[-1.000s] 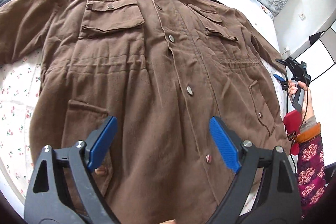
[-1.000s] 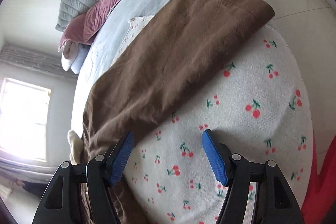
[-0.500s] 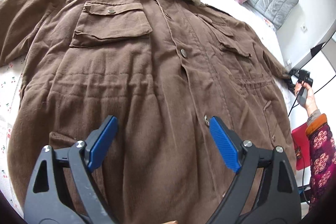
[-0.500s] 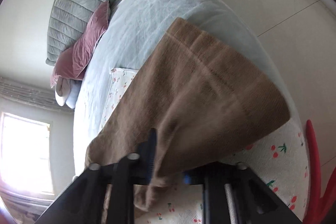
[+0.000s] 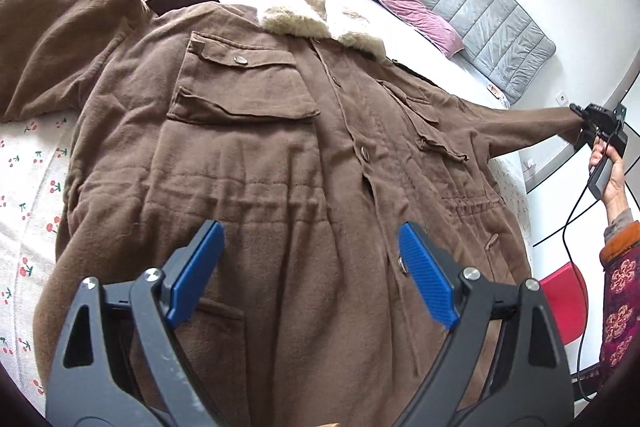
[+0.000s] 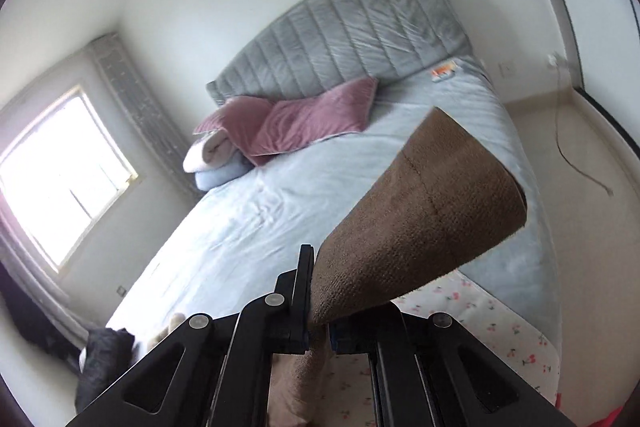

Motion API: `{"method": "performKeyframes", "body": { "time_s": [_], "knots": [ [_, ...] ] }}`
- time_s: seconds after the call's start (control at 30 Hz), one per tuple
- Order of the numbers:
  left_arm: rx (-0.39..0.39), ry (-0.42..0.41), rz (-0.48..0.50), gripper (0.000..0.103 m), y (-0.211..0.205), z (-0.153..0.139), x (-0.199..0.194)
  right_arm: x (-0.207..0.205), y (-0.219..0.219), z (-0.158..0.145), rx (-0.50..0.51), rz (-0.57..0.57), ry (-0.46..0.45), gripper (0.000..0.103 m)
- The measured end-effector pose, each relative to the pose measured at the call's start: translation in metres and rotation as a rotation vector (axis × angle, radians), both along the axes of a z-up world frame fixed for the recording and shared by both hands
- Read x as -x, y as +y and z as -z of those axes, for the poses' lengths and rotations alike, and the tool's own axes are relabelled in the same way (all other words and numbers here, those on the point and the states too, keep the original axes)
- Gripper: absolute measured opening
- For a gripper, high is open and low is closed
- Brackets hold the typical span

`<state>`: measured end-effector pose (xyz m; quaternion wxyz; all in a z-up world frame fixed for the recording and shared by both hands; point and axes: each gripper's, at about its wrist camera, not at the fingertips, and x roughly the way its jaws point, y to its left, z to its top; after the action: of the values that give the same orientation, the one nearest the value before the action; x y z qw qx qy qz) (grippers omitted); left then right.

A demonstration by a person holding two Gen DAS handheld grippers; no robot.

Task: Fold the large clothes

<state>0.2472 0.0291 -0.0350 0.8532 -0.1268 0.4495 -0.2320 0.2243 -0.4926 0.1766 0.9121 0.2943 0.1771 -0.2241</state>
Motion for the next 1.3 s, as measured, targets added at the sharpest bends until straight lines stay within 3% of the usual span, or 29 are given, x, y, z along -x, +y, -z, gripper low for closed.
{"method": "performKeyframes", "body": {
  "time_s": [0.2, 0.43, 0.5, 0.57, 0.6, 0.67, 0.73, 0.8, 1.0, 1.1, 1.23, 1.3],
  "knots": [
    [0.026, -0.006, -0.004, 0.089, 0.009, -0.007, 0.001, -0.063, 0.109, -0.049, 0.170, -0.227, 0.008, 0.005],
    [0.042, -0.019, -0.014, 0.089, 0.018, -0.015, 0.002, -0.126, 0.222, -0.029, 0.206, -0.492, 0.087, 0.009],
    [0.042, -0.019, -0.018, 0.089, 0.021, -0.017, 0.002, -0.136, 0.252, -0.008, 0.167, -0.609, 0.139, 0.015],
    [0.037, -0.012, -0.018, 0.089, 0.023, -0.019, 0.002, -0.150, 0.273, 0.016, 0.034, -0.818, 0.192, 0.033],
    [0.034, -0.011, -0.017, 0.089, 0.024, -0.020, 0.002, -0.151, 0.282, 0.026, -0.033, -0.905, 0.200, 0.036],
    [0.016, -0.012, -0.017, 0.089, 0.026, -0.025, 0.003, -0.144, 0.288, 0.035, -0.066, -0.977, 0.170, 0.048],
    [-0.016, -0.017, -0.015, 0.089, 0.028, -0.029, 0.004, -0.135, 0.275, 0.037, -0.036, -0.946, 0.134, 0.057],
    [-0.044, -0.008, -0.008, 0.089, 0.028, -0.033, 0.003, -0.128, 0.246, 0.045, -0.018, -0.853, 0.140, 0.059],
    [-0.179, 0.063, 0.060, 0.089, -0.003, -0.042, -0.035, -0.109, 0.148, 0.107, 0.082, -0.532, 0.343, 0.059],
    [-0.165, 0.073, 0.100, 0.089, -0.029, -0.038, -0.074, -0.103, 0.135, 0.154, 0.135, -0.506, 0.477, 0.059],
    [-0.168, 0.111, 0.091, 0.086, -0.060, -0.013, -0.124, -0.099, 0.149, 0.202, 0.251, -0.564, 0.591, 0.059],
    [-0.178, 0.126, 0.086, 0.075, -0.075, 0.005, -0.143, -0.100, 0.158, 0.220, 0.324, -0.580, 0.647, 0.059]
  ]
}}
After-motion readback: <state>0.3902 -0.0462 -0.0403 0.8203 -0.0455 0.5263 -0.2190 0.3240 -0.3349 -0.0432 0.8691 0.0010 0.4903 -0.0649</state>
